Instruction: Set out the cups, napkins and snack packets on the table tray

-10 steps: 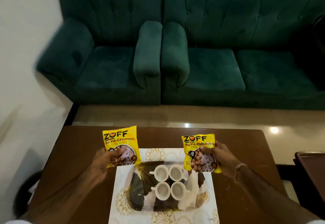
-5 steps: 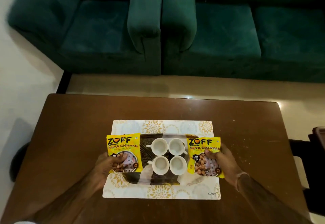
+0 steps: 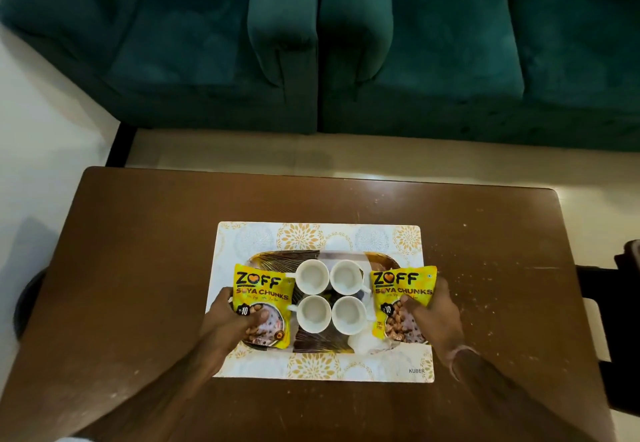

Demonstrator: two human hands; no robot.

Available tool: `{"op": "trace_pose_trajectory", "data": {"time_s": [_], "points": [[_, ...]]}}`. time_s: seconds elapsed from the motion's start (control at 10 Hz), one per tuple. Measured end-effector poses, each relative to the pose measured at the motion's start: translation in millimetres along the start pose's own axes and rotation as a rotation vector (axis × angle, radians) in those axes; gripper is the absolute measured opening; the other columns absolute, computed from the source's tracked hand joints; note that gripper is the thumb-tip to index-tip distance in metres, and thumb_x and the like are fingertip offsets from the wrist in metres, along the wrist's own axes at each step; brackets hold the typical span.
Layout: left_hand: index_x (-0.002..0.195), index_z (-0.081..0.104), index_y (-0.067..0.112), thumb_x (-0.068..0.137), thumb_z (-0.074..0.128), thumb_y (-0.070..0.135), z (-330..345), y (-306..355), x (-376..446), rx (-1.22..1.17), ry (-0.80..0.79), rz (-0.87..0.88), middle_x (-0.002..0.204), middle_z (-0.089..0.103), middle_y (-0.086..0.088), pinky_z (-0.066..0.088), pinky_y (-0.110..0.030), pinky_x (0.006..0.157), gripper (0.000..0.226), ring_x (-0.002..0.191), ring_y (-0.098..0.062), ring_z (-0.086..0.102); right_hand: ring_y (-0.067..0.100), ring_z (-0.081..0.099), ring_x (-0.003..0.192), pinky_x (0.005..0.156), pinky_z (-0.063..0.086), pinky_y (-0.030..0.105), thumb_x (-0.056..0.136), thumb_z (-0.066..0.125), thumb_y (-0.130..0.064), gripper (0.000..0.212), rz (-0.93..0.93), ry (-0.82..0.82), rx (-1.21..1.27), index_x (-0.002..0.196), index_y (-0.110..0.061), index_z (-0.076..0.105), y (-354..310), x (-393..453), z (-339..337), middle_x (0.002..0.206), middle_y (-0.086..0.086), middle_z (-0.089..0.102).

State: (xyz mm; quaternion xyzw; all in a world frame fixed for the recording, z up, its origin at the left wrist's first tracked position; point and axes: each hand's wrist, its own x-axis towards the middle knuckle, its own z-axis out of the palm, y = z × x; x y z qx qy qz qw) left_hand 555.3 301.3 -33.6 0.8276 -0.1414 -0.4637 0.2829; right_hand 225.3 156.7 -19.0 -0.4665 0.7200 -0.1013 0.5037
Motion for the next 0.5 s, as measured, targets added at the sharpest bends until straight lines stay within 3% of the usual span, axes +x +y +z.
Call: {"op": "trace_pose_trajectory", "data": {"time_s": [0.1,0.2,0.3,0.5], "points": [[0.103,0.058,0.02,0.067,0.09,0.016,3,-2,-4,0.127,0.013,0.069,0.096,0.073,-0.003,0.056,-0.044,0.083,0.047,0.091,-0.025,0.069,0.029,0.061,0.105,0.091,0.05,0.042,0.083,0.075,-0.02,0.041,-0.002,-0.026,-0.077,0.114,-0.02,0.048,-1,0,7,0.113,0.006,0.061],[0.104,0.059,0.013,0.066,0.089,0.022,7,1,-8,0.325,0.09,0.176,0.1,0.065,-0.009,0.051,-0.039,0.077,0.049,0.095,-0.03,0.064,0.034,0.048,0.118,0.103,0.044,0.048,0.085,0.072,-0.035,0.057,0.044,-0.087,-0.28,0.127,-0.009,0.044,-1,0,13,0.125,0.012,0.042],[0.117,0.056,0.006,0.061,0.091,0.022,9,3,-10,0.455,0.168,0.217,0.109,0.058,-0.017,0.044,-0.037,0.08,0.068,0.105,-0.037,0.056,0.04,0.036,0.13,0.107,0.036,0.047,0.081,0.071,-0.049,0.083,0.077,-0.109,-0.37,0.143,-0.009,0.032,-2,-1,10,0.138,0.016,0.032],[0.133,0.05,0.008,0.061,0.091,0.02,-11,13,-10,0.448,0.131,0.173,0.128,0.056,-0.02,0.044,-0.044,0.098,0.084,0.12,-0.036,0.051,0.038,0.027,0.14,0.112,0.031,0.047,0.08,0.07,-0.056,0.096,-0.019,-0.103,-0.472,0.151,-0.012,0.022,-29,-4,-17,0.151,0.017,0.027]]}}
